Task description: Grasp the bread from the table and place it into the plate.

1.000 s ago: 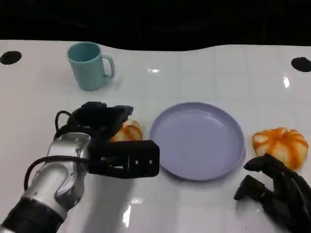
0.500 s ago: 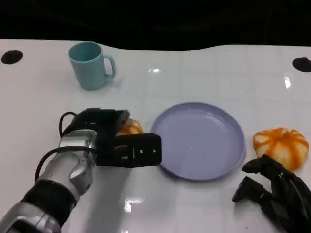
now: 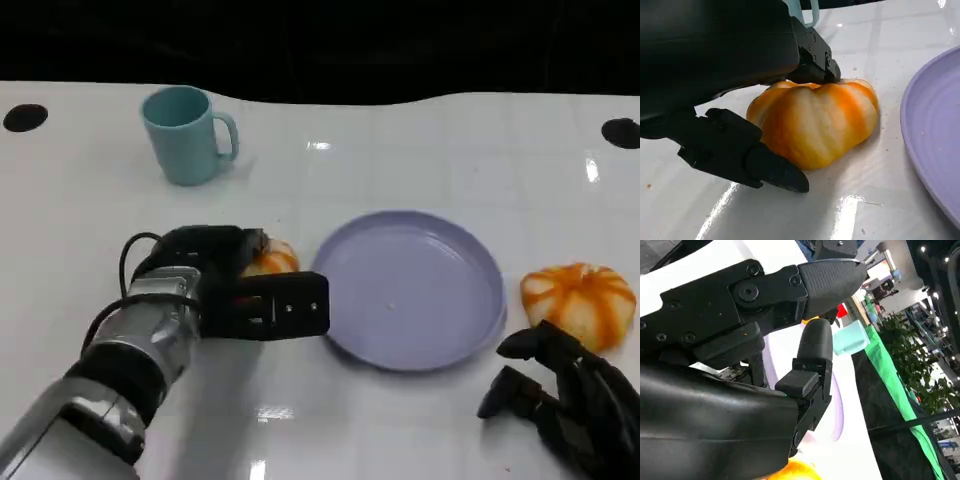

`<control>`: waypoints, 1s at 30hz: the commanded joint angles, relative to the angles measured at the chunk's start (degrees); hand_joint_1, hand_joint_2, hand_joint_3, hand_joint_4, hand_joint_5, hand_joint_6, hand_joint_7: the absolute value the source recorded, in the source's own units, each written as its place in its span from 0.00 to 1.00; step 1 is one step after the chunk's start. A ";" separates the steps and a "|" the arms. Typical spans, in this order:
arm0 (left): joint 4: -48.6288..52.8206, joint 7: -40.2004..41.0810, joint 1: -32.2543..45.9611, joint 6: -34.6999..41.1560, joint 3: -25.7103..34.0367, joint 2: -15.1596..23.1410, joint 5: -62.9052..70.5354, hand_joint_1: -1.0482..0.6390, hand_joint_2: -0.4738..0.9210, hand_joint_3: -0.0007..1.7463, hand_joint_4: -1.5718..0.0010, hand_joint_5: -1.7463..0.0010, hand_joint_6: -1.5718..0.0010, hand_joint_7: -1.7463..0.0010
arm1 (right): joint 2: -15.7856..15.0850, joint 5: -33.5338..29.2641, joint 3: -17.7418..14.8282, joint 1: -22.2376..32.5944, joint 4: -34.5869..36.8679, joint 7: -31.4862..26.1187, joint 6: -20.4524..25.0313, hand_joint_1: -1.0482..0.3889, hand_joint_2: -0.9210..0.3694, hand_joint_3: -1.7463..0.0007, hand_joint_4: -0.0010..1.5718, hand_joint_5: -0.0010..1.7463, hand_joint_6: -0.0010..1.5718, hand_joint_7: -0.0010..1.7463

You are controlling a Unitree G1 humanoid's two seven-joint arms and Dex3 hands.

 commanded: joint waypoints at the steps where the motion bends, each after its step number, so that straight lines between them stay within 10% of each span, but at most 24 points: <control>1: 3.80 4.83 -0.21 -1.91 -0.67 0.37 -0.22 0.44 1.00 0.09 0.53 0.54 0.37 0.94 | -0.93 0.35 -0.23 1.06 -1.14 -0.71 1.19 0.37 0.00 0.87 0.43 0.86 0.39 0.67; 3: 4.82 7.87 -0.31 -1.95 -1.27 0.39 0.42 0.43 1.00 0.08 0.53 0.42 0.31 0.95 | -0.92 0.50 -0.31 1.13 -1.29 -0.63 1.41 0.37 0.00 0.87 0.43 0.86 0.39 0.67; 4: 5.29 9.67 -0.29 -1.85 -1.63 0.41 0.83 0.44 1.00 0.16 0.53 0.17 0.37 0.74 | -0.90 0.61 -0.39 1.13 -1.27 -0.49 1.41 0.37 0.00 0.87 0.43 0.86 0.39 0.67; 7: 6.26 11.99 -0.45 -1.88 -2.30 0.35 0.99 0.44 1.00 0.22 0.54 0.02 0.60 0.28 | -0.88 0.70 -0.48 1.15 -1.28 -0.36 1.45 0.38 0.00 0.87 0.42 0.86 0.39 0.66; 13: 6.33 15.66 -0.86 0.11 -4.57 1.09 2.70 0.45 1.00 0.18 0.54 0.00 0.57 0.50 | -0.89 0.43 -0.57 1.06 -0.62 -0.34 0.69 0.37 0.00 0.87 0.43 0.85 0.39 0.66; 28: 0.73 20.46 0.71 -6.39 1.01 4.02 -3.62 0.48 1.00 0.23 0.52 0.00 0.54 0.48 | -1.46 0.93 -1.06 -0.31 1.39 1.02 1.03 0.37 0.00 0.88 0.43 0.84 0.40 0.65; 30: -0.68 21.10 2.53 -13.92 5.72 3.58 -9.25 0.51 0.87 0.44 0.46 0.00 0.57 0.10 | -1.43 1.12 -1.13 -0.26 1.11 0.76 1.62 0.38 0.00 0.87 0.42 0.84 0.39 0.65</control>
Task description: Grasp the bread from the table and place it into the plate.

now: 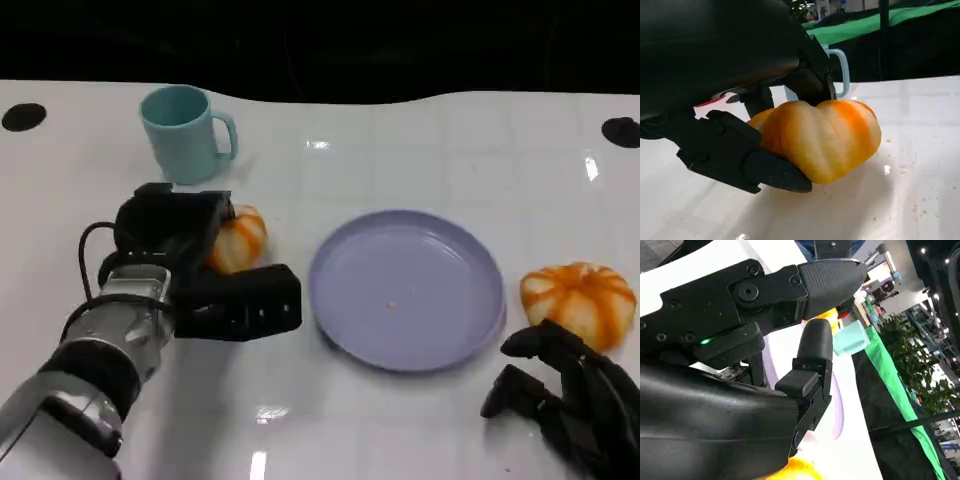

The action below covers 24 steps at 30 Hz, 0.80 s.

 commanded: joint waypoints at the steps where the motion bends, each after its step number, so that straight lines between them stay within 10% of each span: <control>1: -2.96 1.95 3.33 -13.38 8.12 0.21 -9.77 0.51 0.84 0.49 0.45 0.00 0.57 0.05 | -0.81 0.57 -0.69 0.46 0.36 -0.72 0.93 0.38 0.00 0.87 0.42 0.84 0.39 0.65; 14: -6.95 1.99 4.00 -25.74 10.17 -1.47 -11.72 0.55 0.64 0.80 0.42 0.00 0.55 0.00 | -0.84 0.26 -0.77 0.15 1.22 -1.28 0.09 0.36 0.00 0.88 0.43 0.84 0.40 0.65; 24: -8.13 -1.14 2.89 -28.50 8.68 -3.69 -11.01 0.56 0.63 0.81 0.41 0.00 0.54 0.00 | -1.02 0.82 -0.82 -0.07 1.48 -0.35 0.74 0.37 0.00 0.88 0.42 0.84 0.39 0.65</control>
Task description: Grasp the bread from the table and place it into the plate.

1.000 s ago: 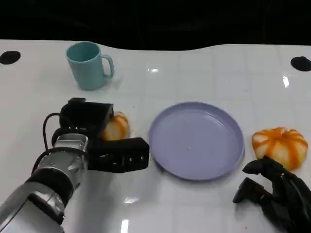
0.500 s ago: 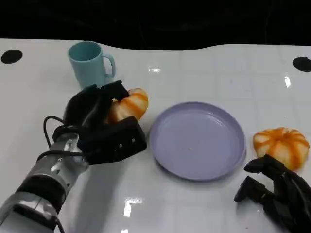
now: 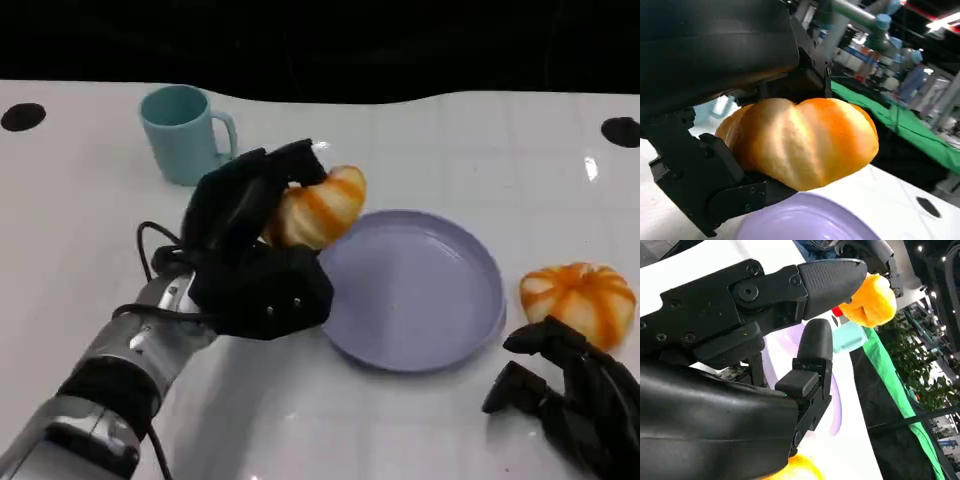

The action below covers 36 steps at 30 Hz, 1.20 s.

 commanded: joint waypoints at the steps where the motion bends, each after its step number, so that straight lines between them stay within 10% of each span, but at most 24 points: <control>1: 0.74 -3.58 -1.68 -1.52 -1.07 -1.00 0.19 0.55 0.63 0.82 0.41 0.00 0.54 0.00 | -0.81 0.22 -0.43 0.69 0.48 -0.26 0.56 0.38 0.00 0.88 0.42 0.84 0.39 0.65; 27: 6.80 -9.10 -9.74 6.39 -7.71 -8.71 5.91 0.54 0.71 0.66 0.44 0.00 0.57 0.00 | -0.13 0.51 0.10 1.49 -0.85 -0.43 0.83 0.38 0.00 0.88 0.43 0.83 0.39 0.66; 33: 6.59 -14.11 -10.69 7.99 -8.80 -7.93 6.73 0.49 0.88 0.35 0.64 0.15 0.59 0.59 | -0.39 0.41 0.40 1.53 -0.88 -0.50 0.81 0.37 0.00 0.88 0.44 0.84 0.40 0.66; 36: 6.13 -17.57 -11.46 8.83 -10.13 -6.96 7.73 0.35 0.99 0.22 0.79 0.59 0.69 0.93 | -0.40 0.74 0.32 1.54 -1.04 -0.52 1.40 0.38 0.00 0.88 0.43 0.84 0.40 0.66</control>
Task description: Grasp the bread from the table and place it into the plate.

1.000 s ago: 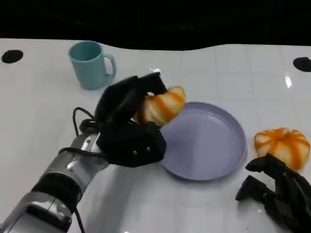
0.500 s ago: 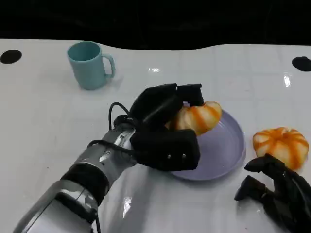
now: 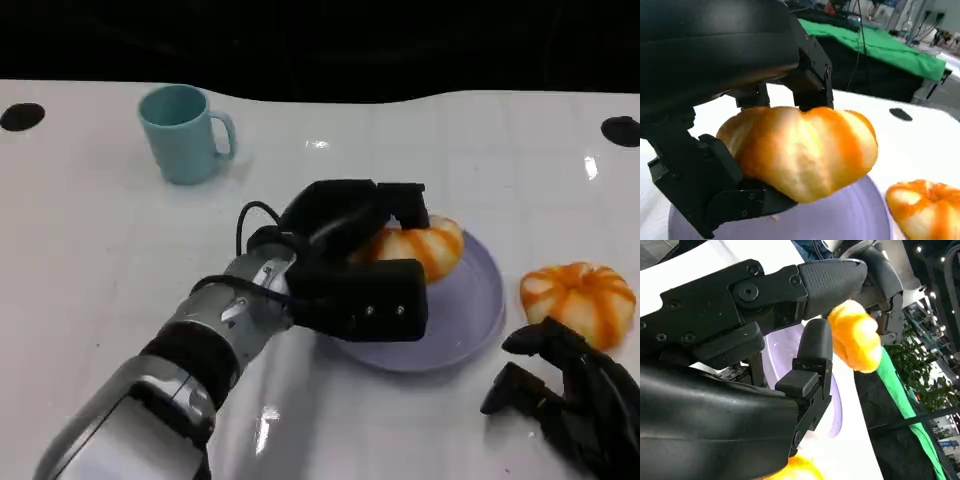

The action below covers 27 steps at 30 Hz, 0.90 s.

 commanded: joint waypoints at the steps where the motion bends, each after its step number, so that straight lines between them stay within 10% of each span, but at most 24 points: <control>1: -0.61 -5.45 -2.81 1.10 -1.53 2.00 1.08 0.31 0.99 0.23 0.80 0.67 0.72 0.96 | -0.43 0.33 -0.28 0.98 -0.15 -0.33 1.03 0.38 0.00 0.88 0.43 0.84 0.40 0.66; 12: -4.06 -13.46 -4.00 4.28 -4.58 5.21 3.52 0.04 1.00 0.45 0.99 0.87 0.87 1.00 | -0.23 -0.13 0.08 1.26 -0.58 -1.15 0.45 0.37 0.00 0.88 0.44 0.85 0.39 0.67; 27: -13.98 -17.85 1.98 0.07 1.22 10.63 -3.88 0.06 1.00 0.44 0.91 0.85 0.82 0.97 | -0.40 0.15 -0.11 1.03 0.21 0.13 -0.14 0.38 0.00 0.87 0.43 0.85 0.38 0.67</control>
